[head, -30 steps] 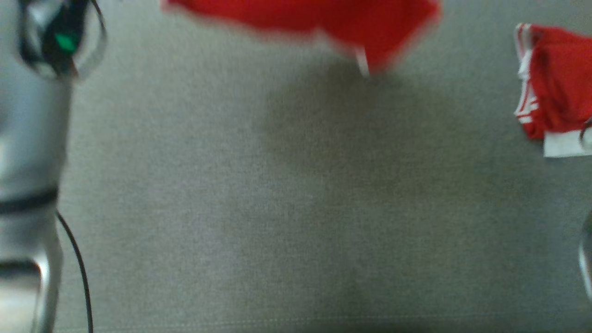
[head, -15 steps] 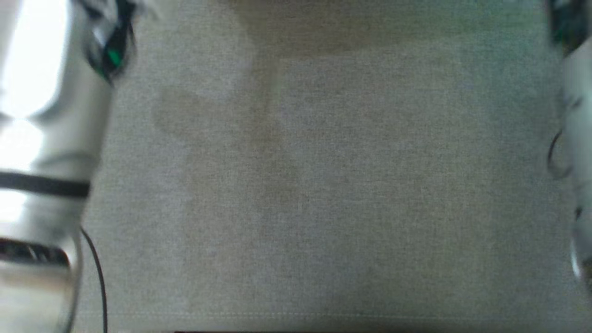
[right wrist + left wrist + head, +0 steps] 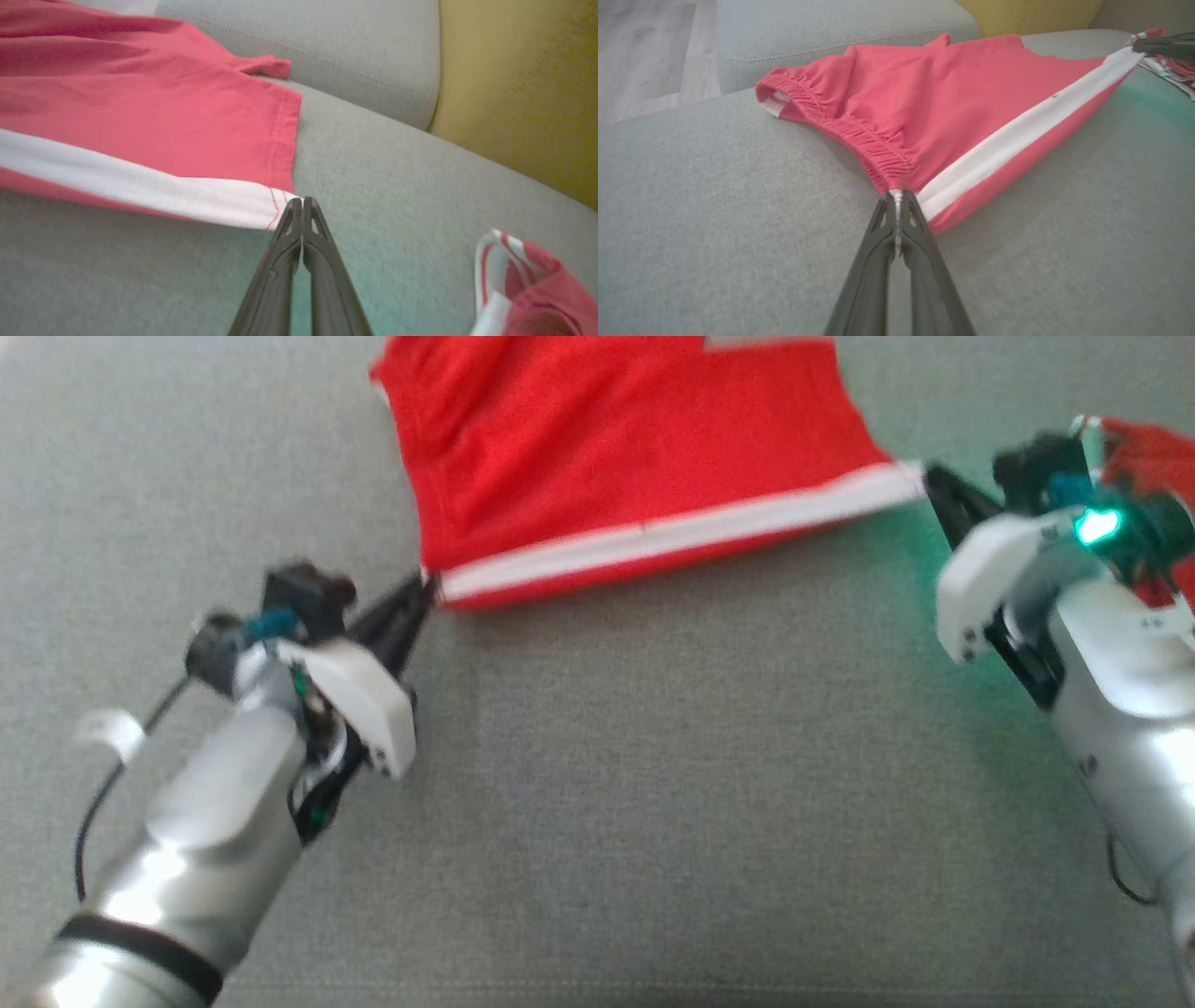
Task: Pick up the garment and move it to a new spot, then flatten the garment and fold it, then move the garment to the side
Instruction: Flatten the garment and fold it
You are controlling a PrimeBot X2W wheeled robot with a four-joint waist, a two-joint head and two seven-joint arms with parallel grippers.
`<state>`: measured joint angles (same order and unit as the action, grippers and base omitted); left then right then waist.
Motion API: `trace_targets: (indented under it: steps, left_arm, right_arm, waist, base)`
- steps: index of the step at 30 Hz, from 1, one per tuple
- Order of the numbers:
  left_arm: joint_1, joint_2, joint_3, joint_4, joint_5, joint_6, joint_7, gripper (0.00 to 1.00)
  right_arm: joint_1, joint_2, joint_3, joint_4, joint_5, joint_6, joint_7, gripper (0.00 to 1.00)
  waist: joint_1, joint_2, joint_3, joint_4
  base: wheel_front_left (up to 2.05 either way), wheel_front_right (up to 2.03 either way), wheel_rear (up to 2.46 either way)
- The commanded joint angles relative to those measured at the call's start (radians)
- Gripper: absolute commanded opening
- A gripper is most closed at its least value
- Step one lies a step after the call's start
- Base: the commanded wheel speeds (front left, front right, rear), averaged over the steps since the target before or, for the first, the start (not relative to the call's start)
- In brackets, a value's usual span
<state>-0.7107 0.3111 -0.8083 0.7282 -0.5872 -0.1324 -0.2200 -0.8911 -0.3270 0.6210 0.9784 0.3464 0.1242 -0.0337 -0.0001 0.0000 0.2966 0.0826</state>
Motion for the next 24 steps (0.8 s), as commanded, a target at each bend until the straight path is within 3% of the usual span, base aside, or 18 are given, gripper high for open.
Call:
trace_targets:
  steps: [1,7,14,24]
  left_arm:
    - [-0.025,0.055,0.029,-0.026,-0.006,0.002,-0.002,0.0]
    - [0.053,0.07,0.013,-0.045,-0.02,0.009,-0.013,0.0]
    - [0.139,0.084,-0.008,-0.114,-0.032,0.014,-0.006,0.0]
    - [0.296,0.173,-0.059,-0.29,-0.129,0.006,0.121,0.0]
  right_arm:
    - [0.009,-0.023,0.02,-0.019,0.02,0.007,0.007,0.0]
    - [0.084,-0.113,0.148,-0.063,0.159,0.007,0.096,0.0]
    - [0.164,-0.262,0.32,-0.211,0.357,0.007,0.254,0.0]
    - [0.254,-0.468,0.467,-0.427,0.636,0.007,0.51,0.0]
  waist:
    - [0.0001,0.0,-0.042,-0.002]
    - [0.0001,0.0,-0.11,-0.003]
    - [0.0001,0.0,-0.172,-0.012]
    - [0.0001,0.0,-0.229,-0.016]
  base:
    - [0.0,0.0,0.0]
    - [0.0,0.0,0.0]
    - [0.0,0.0,0.0]
    - [0.0,0.0,0.0]
